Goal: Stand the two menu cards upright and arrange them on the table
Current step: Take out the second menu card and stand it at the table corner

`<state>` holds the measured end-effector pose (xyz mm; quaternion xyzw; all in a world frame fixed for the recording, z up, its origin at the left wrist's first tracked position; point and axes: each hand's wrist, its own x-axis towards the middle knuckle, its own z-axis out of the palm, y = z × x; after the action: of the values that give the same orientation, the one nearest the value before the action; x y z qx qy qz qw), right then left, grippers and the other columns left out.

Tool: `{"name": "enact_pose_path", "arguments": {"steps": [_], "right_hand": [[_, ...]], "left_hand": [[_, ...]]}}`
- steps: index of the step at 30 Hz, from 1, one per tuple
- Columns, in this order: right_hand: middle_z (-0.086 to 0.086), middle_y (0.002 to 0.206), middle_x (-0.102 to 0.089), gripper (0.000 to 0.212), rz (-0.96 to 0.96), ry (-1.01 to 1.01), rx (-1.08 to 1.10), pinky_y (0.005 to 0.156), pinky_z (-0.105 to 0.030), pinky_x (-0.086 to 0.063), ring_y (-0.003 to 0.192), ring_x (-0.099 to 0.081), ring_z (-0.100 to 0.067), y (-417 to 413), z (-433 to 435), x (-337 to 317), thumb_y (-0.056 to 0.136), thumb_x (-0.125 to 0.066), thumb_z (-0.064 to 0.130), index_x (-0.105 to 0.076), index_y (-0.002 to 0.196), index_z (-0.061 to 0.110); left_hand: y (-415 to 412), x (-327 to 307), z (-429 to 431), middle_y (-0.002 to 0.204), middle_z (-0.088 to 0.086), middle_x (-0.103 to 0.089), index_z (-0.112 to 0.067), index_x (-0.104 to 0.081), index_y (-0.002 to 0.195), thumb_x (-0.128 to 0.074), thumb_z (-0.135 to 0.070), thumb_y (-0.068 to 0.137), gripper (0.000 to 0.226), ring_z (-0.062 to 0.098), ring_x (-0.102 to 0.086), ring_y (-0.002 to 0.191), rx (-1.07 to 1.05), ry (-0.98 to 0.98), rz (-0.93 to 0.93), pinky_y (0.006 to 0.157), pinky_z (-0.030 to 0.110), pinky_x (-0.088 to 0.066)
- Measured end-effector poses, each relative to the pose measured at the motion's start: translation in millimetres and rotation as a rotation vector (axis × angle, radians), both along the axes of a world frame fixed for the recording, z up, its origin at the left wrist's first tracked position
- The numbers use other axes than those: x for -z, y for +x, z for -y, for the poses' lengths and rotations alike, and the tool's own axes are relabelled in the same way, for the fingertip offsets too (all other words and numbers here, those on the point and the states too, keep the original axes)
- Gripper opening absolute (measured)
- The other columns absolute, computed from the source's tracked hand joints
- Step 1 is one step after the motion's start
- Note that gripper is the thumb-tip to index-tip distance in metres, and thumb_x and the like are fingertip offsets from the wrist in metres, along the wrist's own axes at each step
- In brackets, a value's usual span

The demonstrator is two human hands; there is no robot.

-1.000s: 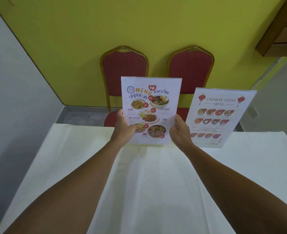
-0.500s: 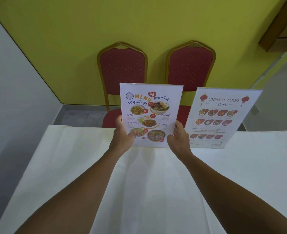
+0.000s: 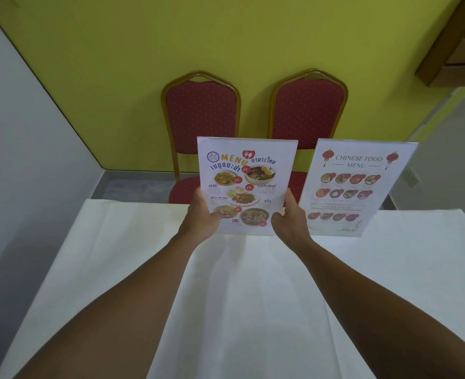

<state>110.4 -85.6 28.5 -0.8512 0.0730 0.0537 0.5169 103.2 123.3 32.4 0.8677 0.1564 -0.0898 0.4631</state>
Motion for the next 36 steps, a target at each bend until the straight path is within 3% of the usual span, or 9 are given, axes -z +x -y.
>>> {"name": "enact_pose_path", "arguments": {"steps": [6,10,16,21,25,27,33,36], "right_hand": [[-0.001,0.14,-0.056,0.081,-0.027,-0.061,0.006,0.089,-0.045,-0.055,0.124,-0.056,-0.028,-5,-3,-26,0.093,-0.053,0.002,-0.007,0.159,0.015],[-0.004,0.14,-0.056,0.072,-0.02,-0.077,0.02,0.093,-0.045,-0.052,0.125,-0.054,-0.031,-12,-3,-44,0.093,-0.049,-0.001,-0.016,0.156,0.012],[-0.005,0.14,-0.057,0.069,0.007,-0.114,0.036,0.085,-0.042,-0.054,0.126,-0.054,-0.032,-18,-3,-54,0.095,-0.047,0.001,-0.02,0.157,0.014],[-0.005,0.138,-0.058,0.063,0.007,-0.107,0.014,0.075,-0.029,-0.053,0.126,-0.054,-0.032,-20,3,-54,0.093,-0.046,-0.002,-0.029,0.153,0.013],[-0.003,0.138,-0.059,0.054,0.035,-0.075,-0.069,0.091,-0.052,-0.054,0.127,-0.055,-0.035,-15,8,-52,0.094,-0.049,-0.002,-0.041,0.141,0.023],[-0.001,0.137,-0.059,0.054,0.029,-0.052,-0.098,0.091,-0.052,-0.054,0.126,-0.055,-0.034,-11,11,-46,0.093,-0.052,-0.001,-0.042,0.139,0.026],[0.003,0.136,-0.06,0.06,-0.01,-0.019,-0.148,0.085,-0.043,-0.057,0.12,-0.059,-0.029,-5,17,-19,0.092,-0.06,0.007,-0.037,0.142,0.03],[0.004,0.132,-0.062,0.057,-0.014,-0.02,-0.105,0.074,-0.029,-0.058,0.116,-0.062,-0.025,-1,13,-9,0.09,-0.06,0.006,-0.041,0.139,0.027]], "left_hand": [[3,-2,-17,0.146,0.004,-0.046,-0.026,-0.027,0.149,-0.067,-0.026,0.065,0.093,0.027,-0.044,0.137,0.079,0.06,-0.038,0.099,0.054,-0.052],[-8,-25,-20,0.147,0.009,-0.04,-0.018,-0.029,0.147,-0.066,-0.014,0.079,0.078,0.028,-0.043,0.137,0.11,0.147,-0.029,0.101,0.053,-0.05],[-11,-30,-23,0.142,0.007,-0.043,-0.02,-0.032,0.145,-0.063,-0.005,0.086,0.068,0.025,-0.046,0.132,0.159,0.17,-0.019,0.087,0.035,-0.046],[-11,-35,-16,0.145,0.006,-0.044,-0.021,-0.031,0.146,-0.061,-0.008,0.079,0.074,0.027,-0.045,0.134,0.146,0.134,-0.034,0.099,0.044,-0.049],[-8,-38,-4,0.147,0.005,-0.045,-0.022,-0.025,0.148,-0.061,-0.015,0.074,0.083,0.027,-0.046,0.134,0.12,0.137,-0.05,0.098,0.045,-0.049],[-6,-37,3,0.146,0.005,-0.048,-0.021,-0.024,0.149,-0.064,-0.01,0.082,0.08,0.027,-0.047,0.134,0.076,0.121,-0.049,0.092,0.04,-0.049],[1,-26,21,0.142,0.009,-0.054,-0.013,-0.029,0.146,-0.062,-0.005,0.091,0.064,0.03,-0.055,0.126,-0.104,0.122,-0.044,0.08,0.034,-0.049],[1,-25,23,0.14,0.01,-0.055,-0.011,-0.035,0.145,-0.054,-0.002,0.093,0.055,0.031,-0.056,0.125,-0.153,0.167,-0.029,0.076,0.032,-0.046]]}}
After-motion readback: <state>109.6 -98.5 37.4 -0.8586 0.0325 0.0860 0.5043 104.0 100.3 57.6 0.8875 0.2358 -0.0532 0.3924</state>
